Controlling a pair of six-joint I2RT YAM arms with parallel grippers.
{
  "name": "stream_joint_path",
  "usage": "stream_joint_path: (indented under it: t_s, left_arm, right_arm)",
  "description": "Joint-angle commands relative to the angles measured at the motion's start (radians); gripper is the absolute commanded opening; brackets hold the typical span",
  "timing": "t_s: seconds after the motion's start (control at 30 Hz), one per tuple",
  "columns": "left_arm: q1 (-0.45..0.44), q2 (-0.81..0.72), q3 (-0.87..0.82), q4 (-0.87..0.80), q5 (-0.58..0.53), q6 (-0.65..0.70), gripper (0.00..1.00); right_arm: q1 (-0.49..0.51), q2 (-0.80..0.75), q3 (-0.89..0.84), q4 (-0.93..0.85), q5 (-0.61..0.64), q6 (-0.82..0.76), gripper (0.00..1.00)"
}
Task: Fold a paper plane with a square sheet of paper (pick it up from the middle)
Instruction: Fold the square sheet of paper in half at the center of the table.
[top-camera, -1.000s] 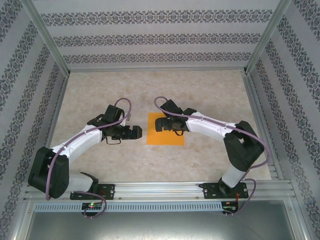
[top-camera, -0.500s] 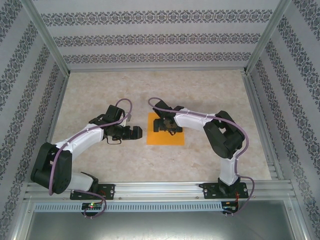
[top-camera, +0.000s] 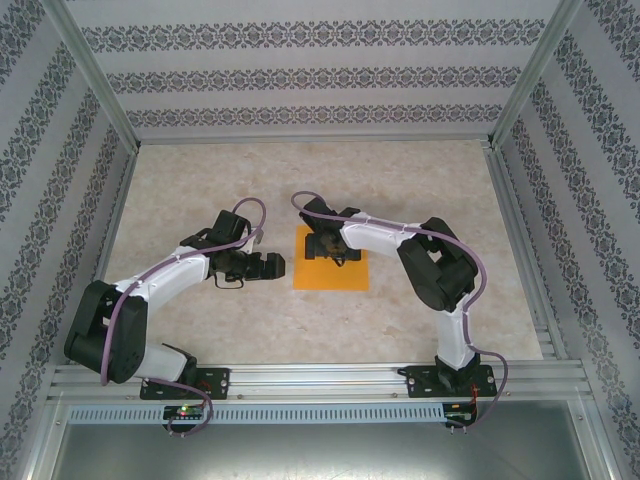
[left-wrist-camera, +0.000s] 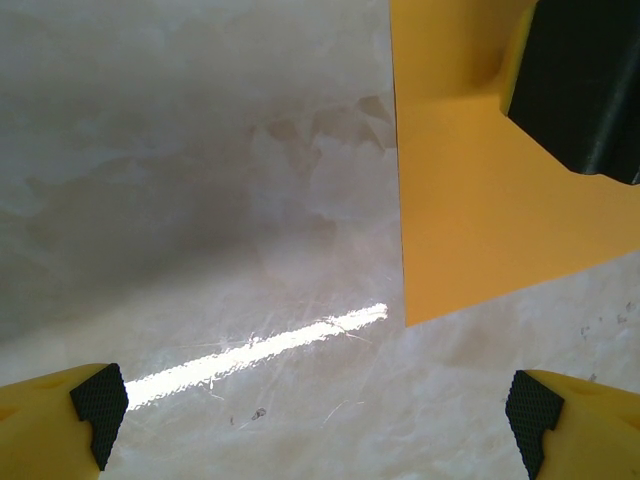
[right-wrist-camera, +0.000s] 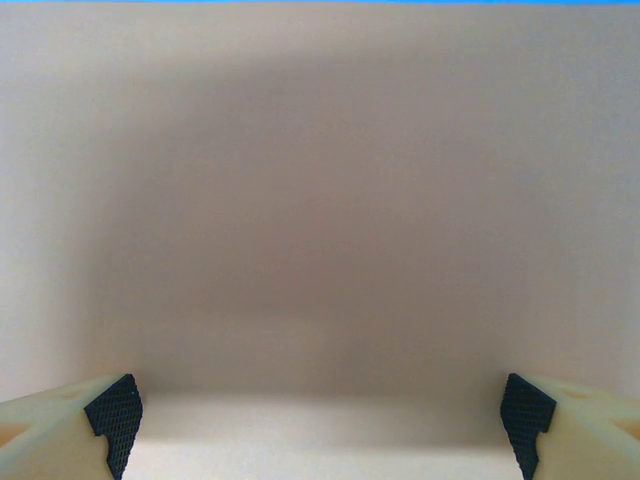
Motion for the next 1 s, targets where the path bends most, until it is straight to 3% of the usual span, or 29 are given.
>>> stream_joint_path:
  t_s: [0.0,0.53,0.97]
  left_arm:
    - [0.01,0.015,0.009,0.021,0.026,0.014,1.0]
    - [0.009,0.034,0.005,0.019,0.042,0.011,1.0]
    - [0.009,0.04,0.006,0.019,0.049,0.007,1.0]
  right_arm:
    - [0.011,0.052,0.017,-0.024,0.015,0.03,0.94]
    - [0.02,0.097,0.018,-0.049,0.059,0.013,0.77]
    - [0.028,0.02,0.026,-0.034,0.08,-0.011,0.44]
